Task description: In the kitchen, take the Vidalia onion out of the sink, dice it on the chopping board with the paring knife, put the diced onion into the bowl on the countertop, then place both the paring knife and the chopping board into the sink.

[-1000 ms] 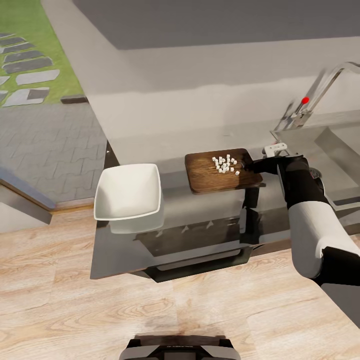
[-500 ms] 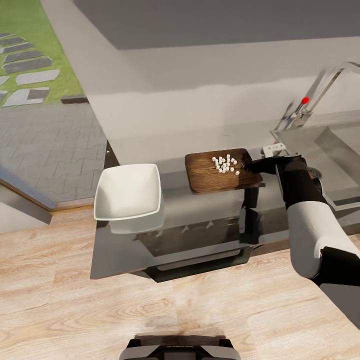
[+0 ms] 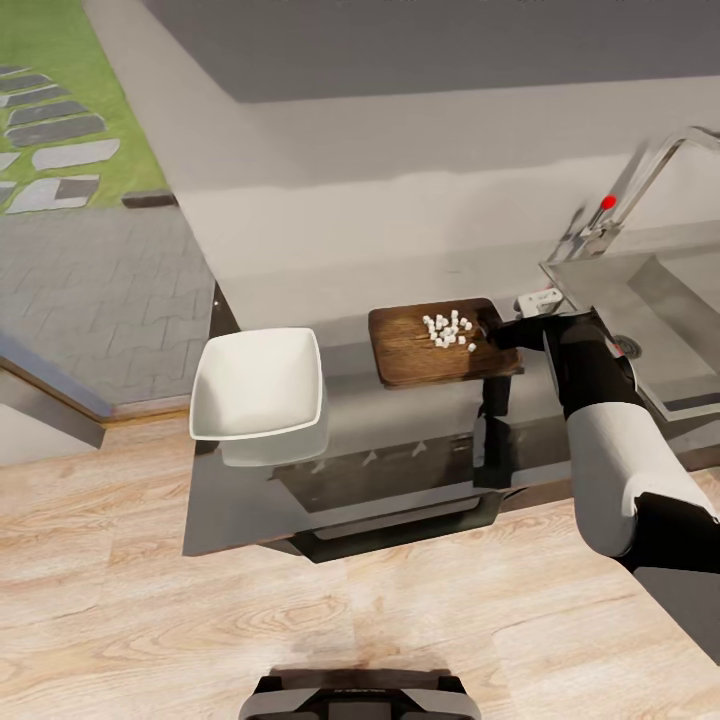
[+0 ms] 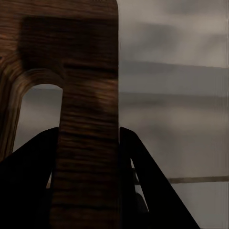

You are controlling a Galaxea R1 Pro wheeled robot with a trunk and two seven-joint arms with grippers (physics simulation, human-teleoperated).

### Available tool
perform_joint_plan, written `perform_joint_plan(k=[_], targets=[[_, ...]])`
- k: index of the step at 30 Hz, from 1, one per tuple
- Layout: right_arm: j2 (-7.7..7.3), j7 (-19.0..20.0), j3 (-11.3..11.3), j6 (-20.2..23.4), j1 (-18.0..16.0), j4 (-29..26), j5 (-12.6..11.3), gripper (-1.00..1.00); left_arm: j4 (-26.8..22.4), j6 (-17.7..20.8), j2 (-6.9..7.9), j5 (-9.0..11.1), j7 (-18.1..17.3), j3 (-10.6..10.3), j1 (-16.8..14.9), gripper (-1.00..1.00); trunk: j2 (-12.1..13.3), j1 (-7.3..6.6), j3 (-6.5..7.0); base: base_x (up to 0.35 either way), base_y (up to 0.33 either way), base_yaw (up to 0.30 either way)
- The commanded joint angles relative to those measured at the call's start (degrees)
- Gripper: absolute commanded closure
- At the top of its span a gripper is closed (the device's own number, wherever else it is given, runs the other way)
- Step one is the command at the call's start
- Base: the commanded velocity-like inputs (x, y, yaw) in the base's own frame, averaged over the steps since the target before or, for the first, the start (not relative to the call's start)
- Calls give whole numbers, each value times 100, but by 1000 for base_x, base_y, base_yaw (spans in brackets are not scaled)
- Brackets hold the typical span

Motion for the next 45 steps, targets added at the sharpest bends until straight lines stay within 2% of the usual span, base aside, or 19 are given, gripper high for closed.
perform_joint_plan(k=[1,9,17,45], targets=[[2,63,-13,33,-1,223,61,100,25,-37,-4,44,7,-49,-11,-100,-6,4,-7,0,0,0],[38,58,-13,33,3,223,61,100,25,-37,-4,44,7,-47,-11,-100,-6,4,-7,0,0,0],[47,56,-13,33,2,229,61,100,25,-35,-4,44,7,-46,-11,-100,315,-171,136,0,0,0],[55,49,-13,38,1,231,61,100,25,-32,-4,44,7,-48,-11,-100,315,-172,136,0,0,0]])
